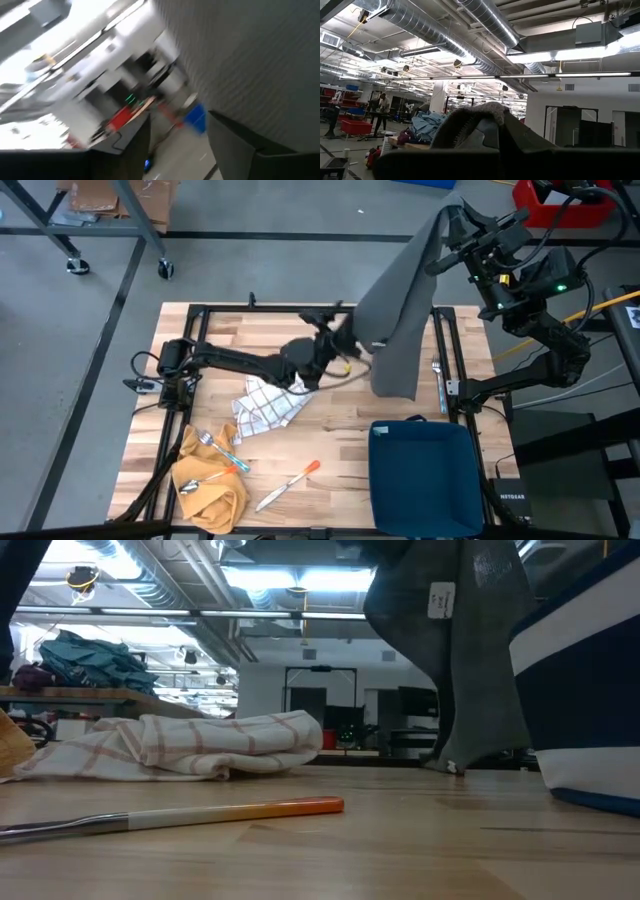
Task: Fold towel
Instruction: Fold the grey towel
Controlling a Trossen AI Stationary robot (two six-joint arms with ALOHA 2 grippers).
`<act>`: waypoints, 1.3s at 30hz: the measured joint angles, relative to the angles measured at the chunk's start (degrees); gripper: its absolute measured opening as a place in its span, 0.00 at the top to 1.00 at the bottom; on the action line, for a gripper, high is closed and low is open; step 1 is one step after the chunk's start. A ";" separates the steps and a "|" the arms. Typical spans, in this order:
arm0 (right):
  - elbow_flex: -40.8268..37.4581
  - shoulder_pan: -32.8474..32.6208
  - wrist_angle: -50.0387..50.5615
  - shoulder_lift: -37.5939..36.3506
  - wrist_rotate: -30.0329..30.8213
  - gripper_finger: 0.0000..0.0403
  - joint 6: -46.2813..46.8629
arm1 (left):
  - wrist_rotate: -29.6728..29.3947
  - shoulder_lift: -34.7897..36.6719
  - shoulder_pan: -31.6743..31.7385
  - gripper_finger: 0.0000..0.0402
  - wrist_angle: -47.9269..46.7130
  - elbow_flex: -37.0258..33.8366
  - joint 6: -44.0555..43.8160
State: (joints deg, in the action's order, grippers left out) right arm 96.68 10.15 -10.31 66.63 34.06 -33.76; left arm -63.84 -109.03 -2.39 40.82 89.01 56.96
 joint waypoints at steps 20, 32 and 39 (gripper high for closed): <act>-0.02 -0.02 0.05 2.86 0.04 1.00 -2.33 | 27.86 0.00 -7.82 0.55 -0.94 0.00 -19.99; -0.02 -0.02 -0.13 3.04 -0.19 1.00 0.76 | 30.83 -0.11 -3.80 0.55 -6.80 0.00 -27.34; 0.02 -0.02 -0.07 4.34 -1.09 1.00 3.37 | 30.29 -0.11 0.57 0.55 -6.82 0.00 -33.51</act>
State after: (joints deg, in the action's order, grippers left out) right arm 96.71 10.13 -10.38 70.97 32.97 -30.39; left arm -33.55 -109.14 -1.82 34.00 89.01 23.45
